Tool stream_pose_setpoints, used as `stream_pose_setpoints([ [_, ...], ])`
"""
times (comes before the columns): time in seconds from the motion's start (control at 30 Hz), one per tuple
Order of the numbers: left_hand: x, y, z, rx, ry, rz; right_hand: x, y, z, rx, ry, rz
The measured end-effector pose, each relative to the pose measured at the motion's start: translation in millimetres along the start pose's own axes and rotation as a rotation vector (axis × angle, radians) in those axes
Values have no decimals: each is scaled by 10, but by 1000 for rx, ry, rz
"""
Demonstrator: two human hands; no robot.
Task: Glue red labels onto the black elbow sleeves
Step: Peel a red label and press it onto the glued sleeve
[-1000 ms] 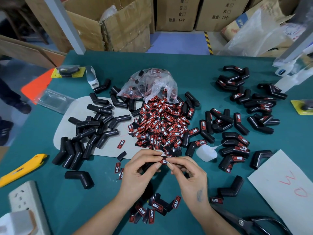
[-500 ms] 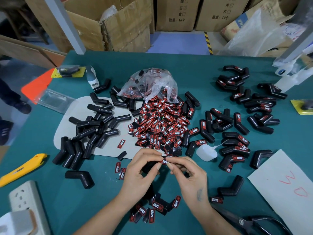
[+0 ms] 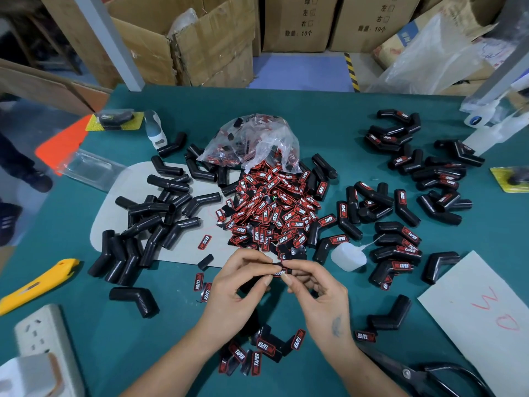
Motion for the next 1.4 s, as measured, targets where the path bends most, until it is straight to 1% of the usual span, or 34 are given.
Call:
stream_pose_setpoints([
  [0.23, 6, 8, -34, 43, 39, 20, 3, 2, -38, 58, 25, 6],
  [0.43, 17, 5, -38, 52, 40, 10, 22, 18, -47, 171, 60, -4],
  [0.93, -4, -85, -14, -31, -3, -82, 16, 9, 21, 196, 44, 4],
  [1.17, 5, -83, -13, -51, 4, -83, 4, 17, 54, 195, 35, 13],
  [1.23, 13, -70, 3, -88, -16, -70, 3, 24, 44, 192, 40, 17],
  [1.4, 3, -12, 103, -232, -137, -18, 1, 38, 5, 191, 59, 14],
])
Point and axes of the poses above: each hand's wrist, its own x-axis towards the middle knuckle, its own y-axis out of the palm, z = x × y, the point moved 9 cm from there along x, towards the middle knuckle, and after that the axes turned 5 degrees about x, right-handed, at the moved point
